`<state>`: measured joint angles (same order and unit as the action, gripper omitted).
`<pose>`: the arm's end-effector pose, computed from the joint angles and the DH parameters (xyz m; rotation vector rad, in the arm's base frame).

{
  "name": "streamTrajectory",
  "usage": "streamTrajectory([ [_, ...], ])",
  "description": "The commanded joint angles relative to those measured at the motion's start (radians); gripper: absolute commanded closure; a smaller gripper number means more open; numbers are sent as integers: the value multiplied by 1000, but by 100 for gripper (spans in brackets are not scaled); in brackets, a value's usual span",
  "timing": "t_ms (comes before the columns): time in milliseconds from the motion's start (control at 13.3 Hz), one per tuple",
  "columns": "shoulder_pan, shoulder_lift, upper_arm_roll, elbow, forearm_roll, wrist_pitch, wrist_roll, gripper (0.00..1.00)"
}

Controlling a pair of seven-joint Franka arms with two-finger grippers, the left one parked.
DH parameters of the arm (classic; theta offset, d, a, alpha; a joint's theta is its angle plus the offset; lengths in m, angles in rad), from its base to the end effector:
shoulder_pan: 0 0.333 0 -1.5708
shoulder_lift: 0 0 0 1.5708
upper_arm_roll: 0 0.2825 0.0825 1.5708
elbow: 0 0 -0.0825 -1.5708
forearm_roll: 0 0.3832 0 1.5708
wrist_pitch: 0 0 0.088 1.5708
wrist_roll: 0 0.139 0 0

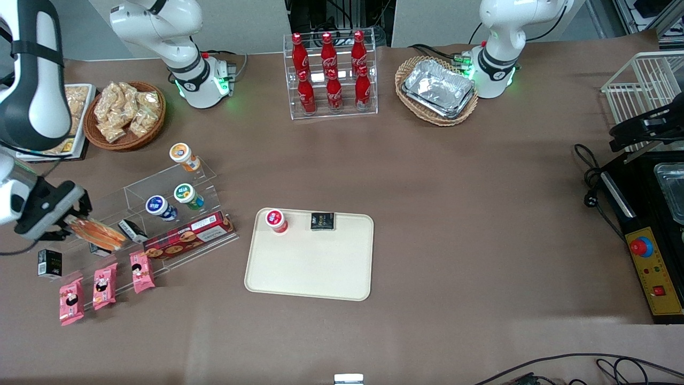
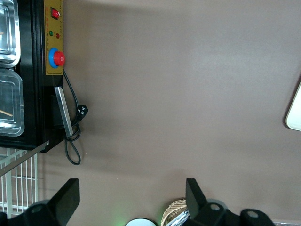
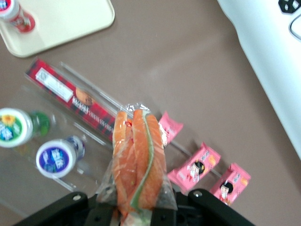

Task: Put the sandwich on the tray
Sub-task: 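Lift the sandwich and carry it with the right gripper to the tray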

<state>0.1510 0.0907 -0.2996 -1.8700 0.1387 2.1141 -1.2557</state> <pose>0.5970 -0.0761 0.4164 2.6850 1.5516 0.2854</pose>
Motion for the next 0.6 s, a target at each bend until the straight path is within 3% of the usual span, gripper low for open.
streamTrajectory([
  [0, 120, 121, -9, 173, 7, -68, 158, 100],
  [526, 379, 368, -10, 337, 2, -37, 471, 100],
])
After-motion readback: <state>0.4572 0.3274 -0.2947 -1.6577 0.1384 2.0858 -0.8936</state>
